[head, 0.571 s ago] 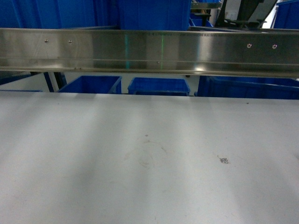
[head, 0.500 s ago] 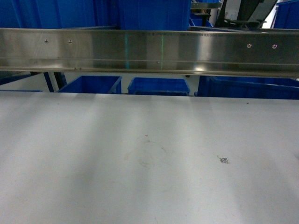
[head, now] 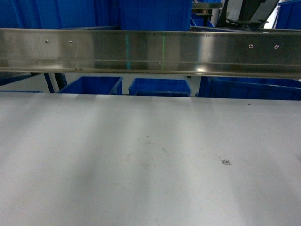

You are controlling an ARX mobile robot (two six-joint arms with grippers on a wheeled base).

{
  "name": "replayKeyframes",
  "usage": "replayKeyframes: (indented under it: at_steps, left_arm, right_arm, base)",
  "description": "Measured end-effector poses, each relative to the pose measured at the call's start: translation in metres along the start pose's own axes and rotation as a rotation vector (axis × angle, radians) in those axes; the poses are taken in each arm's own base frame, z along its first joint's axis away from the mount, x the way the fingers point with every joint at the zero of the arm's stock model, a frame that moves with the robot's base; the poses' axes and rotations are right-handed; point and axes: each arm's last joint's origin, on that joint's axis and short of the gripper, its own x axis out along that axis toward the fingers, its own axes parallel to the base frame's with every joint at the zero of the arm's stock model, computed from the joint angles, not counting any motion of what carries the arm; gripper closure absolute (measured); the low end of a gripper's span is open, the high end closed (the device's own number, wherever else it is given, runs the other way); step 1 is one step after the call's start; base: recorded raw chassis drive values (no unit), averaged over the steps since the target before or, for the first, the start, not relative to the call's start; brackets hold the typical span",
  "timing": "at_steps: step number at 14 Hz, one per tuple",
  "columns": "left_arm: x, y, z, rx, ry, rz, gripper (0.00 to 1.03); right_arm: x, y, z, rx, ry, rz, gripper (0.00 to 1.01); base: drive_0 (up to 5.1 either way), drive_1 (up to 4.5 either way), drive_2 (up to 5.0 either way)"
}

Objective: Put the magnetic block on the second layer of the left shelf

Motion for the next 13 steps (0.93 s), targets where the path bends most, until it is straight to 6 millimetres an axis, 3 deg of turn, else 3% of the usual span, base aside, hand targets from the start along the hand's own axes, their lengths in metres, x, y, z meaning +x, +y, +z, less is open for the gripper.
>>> replayKeyframes:
  at_steps: [8,10,12,13]
  left_arm:
    - [0.000,0.000,0.000,0.000,0.000,0.000,0.05]
    - [0.000,0.000,0.000,0.000,0.000,0.000,0.05]
    - [0.000,0.000,0.000,0.000,0.000,0.000,0.05]
    - [0.000,0.000,0.000,0.000,0.000,0.000,0.05]
  right_arm:
    - [0.002,-0.001,0.002,0.017,-0.008,0.002,0.03]
    - [0.027,-0.018,0.008,0.040,0.013,-0.031,0.03]
    - [0.074,-0.034,0.033,0.015,-0.007,-0.013,0.03]
    - [0.108,-0.041,0.044,-0.023,-0.010,0.007,0.03]
  base:
    - [0.0,0.00,0.0]
    - [0.0,0.00,0.0]
    - [0.0,0.00,0.0]
    - [0.0,0.00,0.0]
